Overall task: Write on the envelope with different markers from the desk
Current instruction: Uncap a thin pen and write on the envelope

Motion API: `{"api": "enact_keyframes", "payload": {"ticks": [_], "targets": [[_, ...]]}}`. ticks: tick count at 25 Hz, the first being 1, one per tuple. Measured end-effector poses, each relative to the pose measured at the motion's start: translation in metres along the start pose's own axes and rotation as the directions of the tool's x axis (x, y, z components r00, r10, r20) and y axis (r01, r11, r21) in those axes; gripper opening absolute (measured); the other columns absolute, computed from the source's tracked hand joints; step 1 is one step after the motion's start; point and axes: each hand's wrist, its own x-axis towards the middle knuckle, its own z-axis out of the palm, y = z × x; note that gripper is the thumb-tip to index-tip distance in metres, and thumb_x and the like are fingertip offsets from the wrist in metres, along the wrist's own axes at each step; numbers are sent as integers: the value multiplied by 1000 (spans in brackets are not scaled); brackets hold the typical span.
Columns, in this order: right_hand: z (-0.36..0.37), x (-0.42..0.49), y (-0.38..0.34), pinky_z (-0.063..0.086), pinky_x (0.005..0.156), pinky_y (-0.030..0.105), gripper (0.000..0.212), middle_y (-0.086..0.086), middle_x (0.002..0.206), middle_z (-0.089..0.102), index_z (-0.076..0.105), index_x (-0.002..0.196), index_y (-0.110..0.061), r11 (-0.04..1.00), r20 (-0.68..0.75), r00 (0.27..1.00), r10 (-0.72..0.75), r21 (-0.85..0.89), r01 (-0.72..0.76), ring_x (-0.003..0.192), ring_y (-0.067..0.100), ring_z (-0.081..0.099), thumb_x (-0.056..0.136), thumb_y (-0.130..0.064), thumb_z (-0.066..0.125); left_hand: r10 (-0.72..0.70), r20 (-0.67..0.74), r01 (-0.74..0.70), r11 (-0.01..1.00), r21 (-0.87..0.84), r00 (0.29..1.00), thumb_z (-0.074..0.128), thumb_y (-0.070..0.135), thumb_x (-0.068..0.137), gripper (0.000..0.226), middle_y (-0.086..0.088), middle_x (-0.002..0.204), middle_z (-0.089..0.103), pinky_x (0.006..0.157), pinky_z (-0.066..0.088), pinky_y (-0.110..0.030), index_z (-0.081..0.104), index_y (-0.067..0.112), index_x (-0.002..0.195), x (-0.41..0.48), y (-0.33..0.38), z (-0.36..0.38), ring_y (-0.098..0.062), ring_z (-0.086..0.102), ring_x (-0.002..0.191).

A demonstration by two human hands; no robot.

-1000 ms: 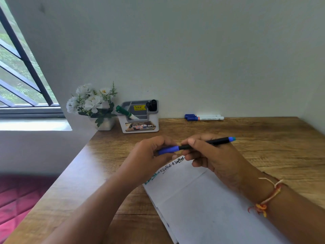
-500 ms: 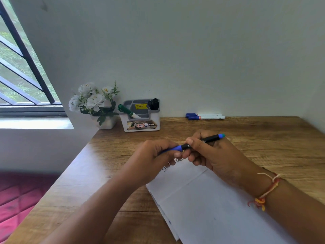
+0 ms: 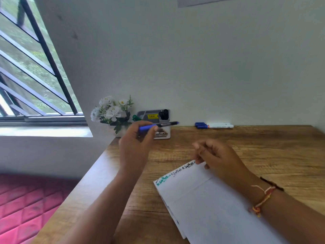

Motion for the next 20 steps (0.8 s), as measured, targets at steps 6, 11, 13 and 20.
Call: {"api": "enact_keyframes", "payload": {"ticks": [6,11,13,20], "targets": [[5,-7,1,51,70,16,14,-14,80,75,70,90,-39,911,105,979,-172,-361,199,80,0,69,99,-41,60,67,-224,-33,988,152,972,73,24,91,8,19,77,66,70,51,-14,67,22,97,35,11,-3,9,63,70],[5,-8,2,45,67,11,16,-21,84,72,71,98,-39,862,179,966,-188,-440,250,83,-3,65,99,-45,57,-21,-57,42,919,392,998,67,32,95,16,6,79,61,61,38,-15,65,17,94,66,-9,14,-2,53,71],[4,-7,6,48,65,17,15,-19,83,73,68,96,-42,851,192,963,-192,-457,260,80,-1,65,99,-49,54,-75,-16,74,877,475,997,65,32,96,18,7,77,57,58,36,-15,62,15,93,70,-14,23,-4,50,68],[5,-6,8,46,66,16,30,-21,84,67,71,107,-33,842,213,959,-189,-467,270,79,-1,61,99,-54,51,-167,4,145,870,471,986,71,30,92,42,7,77,61,68,50,-32,55,16,128,67,-19,28,-19,64,77]]}}
